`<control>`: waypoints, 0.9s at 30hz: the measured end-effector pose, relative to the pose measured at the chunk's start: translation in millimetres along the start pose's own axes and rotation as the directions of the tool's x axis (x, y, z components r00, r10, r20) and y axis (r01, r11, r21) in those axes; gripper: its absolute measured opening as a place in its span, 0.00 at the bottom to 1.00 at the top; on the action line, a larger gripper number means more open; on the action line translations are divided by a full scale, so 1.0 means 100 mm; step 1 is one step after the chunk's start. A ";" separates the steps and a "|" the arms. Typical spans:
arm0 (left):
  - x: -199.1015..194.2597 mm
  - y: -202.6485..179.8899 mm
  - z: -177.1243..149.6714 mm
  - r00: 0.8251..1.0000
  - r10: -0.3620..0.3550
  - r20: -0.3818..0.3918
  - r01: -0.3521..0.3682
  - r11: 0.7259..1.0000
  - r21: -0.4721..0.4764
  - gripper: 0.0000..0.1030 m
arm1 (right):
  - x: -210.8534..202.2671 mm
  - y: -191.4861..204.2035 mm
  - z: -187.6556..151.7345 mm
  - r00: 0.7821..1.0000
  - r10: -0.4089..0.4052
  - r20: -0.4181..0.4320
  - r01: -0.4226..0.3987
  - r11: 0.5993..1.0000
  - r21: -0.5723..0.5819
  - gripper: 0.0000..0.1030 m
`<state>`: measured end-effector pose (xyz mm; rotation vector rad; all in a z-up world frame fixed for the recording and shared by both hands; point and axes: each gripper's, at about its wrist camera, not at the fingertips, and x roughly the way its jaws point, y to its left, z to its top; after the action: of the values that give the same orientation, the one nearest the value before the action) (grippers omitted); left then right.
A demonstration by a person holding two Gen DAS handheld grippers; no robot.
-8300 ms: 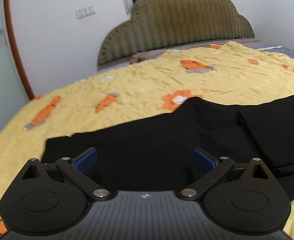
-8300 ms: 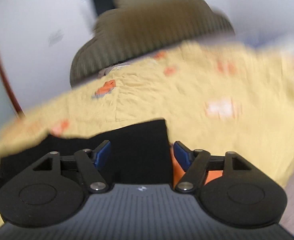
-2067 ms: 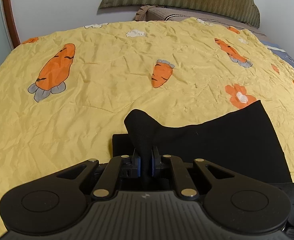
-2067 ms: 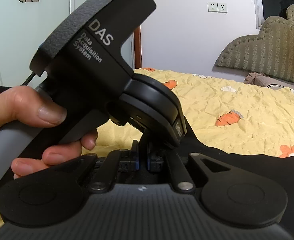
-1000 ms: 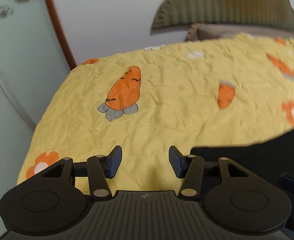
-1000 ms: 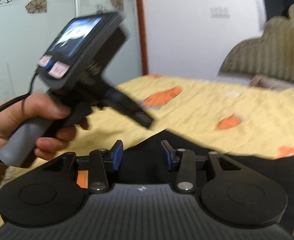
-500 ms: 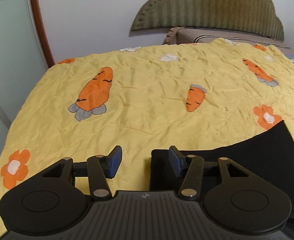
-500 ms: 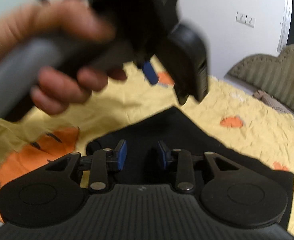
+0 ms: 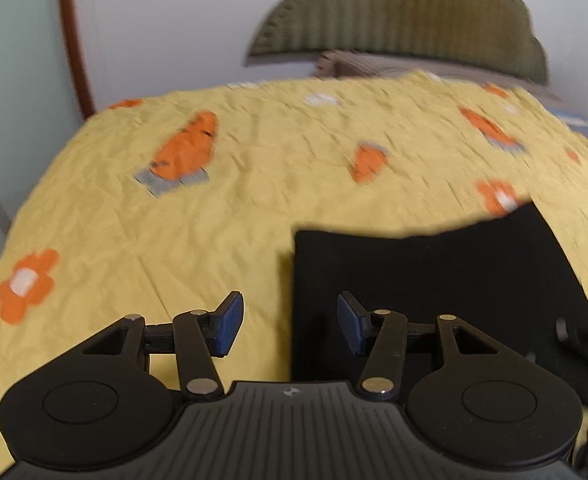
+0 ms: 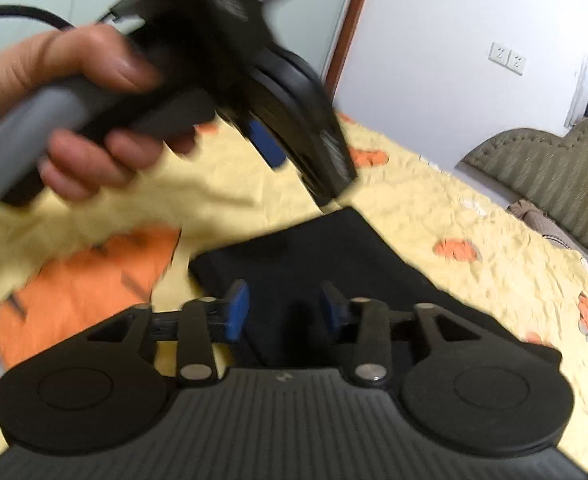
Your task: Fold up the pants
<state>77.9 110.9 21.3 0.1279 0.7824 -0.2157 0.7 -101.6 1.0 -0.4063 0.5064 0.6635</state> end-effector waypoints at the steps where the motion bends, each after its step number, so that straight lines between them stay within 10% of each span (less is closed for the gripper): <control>1: 0.06 -0.06 -0.07 1.000 0.011 -0.024 -0.010 0.999 0.035 0.49 | 0.04 -0.03 -0.07 0.999 0.017 -0.041 -0.018 1.000 -0.012 0.48; 9: -0.04 -0.22 0.13 0.990 0.112 0.086 -0.117 0.992 0.051 0.51 | -0.55 -0.76 -0.37 0.999 0.020 0.050 -0.031 0.971 0.239 0.53; 15: 0.26 -0.55 0.48 0.994 0.073 0.078 -0.079 0.994 0.076 0.51 | -0.76 -1.78 -0.72 0.991 -0.121 0.063 0.066 0.829 0.556 0.57; 21: 0.82 -0.62 0.49 0.991 0.131 -0.007 -0.130 0.990 0.053 0.53 | -0.36 -2.24 -0.80 0.985 0.045 0.167 -0.148 0.721 0.677 0.71; 27: 0.92 -0.57 0.40 0.984 0.179 -0.025 -0.178 0.983 0.046 0.68 | 0.18 -2.53 -1.02 0.998 -0.031 -0.045 0.054 0.686 0.725 0.67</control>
<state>154.4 34.2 -17.9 0.2419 0.7907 -0.0612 150.3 -326.1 -41.9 0.3377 0.7432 0.3591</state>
